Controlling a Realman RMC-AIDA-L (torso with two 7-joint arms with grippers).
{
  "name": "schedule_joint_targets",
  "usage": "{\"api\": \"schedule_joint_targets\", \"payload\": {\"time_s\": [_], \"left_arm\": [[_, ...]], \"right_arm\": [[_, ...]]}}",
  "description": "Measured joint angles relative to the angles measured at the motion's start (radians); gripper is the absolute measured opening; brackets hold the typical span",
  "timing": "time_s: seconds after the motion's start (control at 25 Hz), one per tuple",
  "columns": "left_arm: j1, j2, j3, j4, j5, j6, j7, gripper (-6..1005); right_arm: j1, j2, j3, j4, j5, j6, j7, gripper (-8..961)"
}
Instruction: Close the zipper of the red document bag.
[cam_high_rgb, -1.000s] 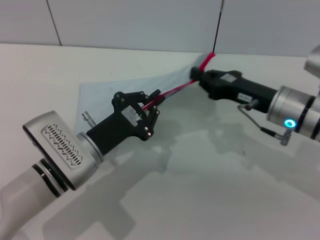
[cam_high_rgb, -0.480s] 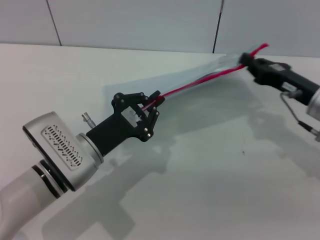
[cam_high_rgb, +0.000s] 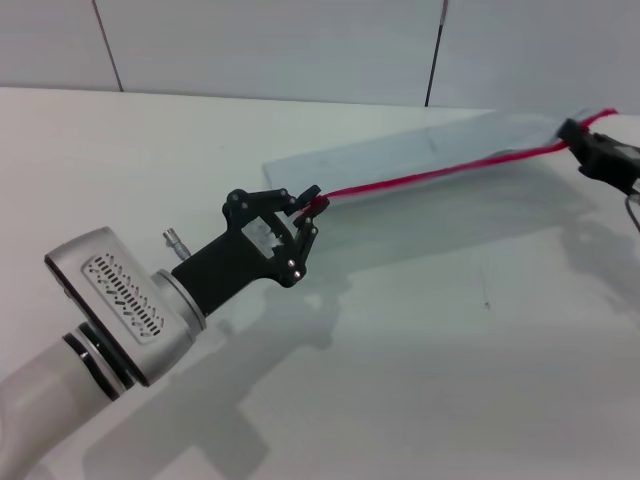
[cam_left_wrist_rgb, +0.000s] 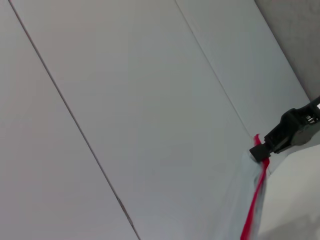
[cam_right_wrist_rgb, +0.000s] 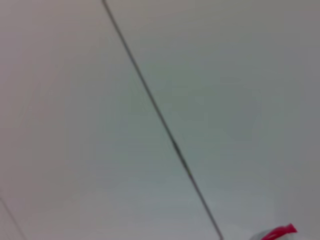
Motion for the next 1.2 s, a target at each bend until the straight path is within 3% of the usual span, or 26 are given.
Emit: {"api": "schedule_joint_targets", "payload": {"time_s": [0.64,0.96,1.2], "left_arm": [[0.007,0.001,-0.008,0.0,0.002,0.0,-0.016,47],[0.01,-0.002,-0.033,-0.006,-0.01,0.0,-0.018,224],[0.017,-0.001,-0.035,-0.009,-0.052,0.011,-0.036,403]], "right_arm": [[-0.03,0.0,0.013,-0.025,0.031,-0.009,-0.014,160],[-0.075,0.007,0.03,0.012,0.031,-0.249,-0.267,171],[-0.135,0.009,0.065,0.086,0.045,-0.366,-0.484,476]]}}
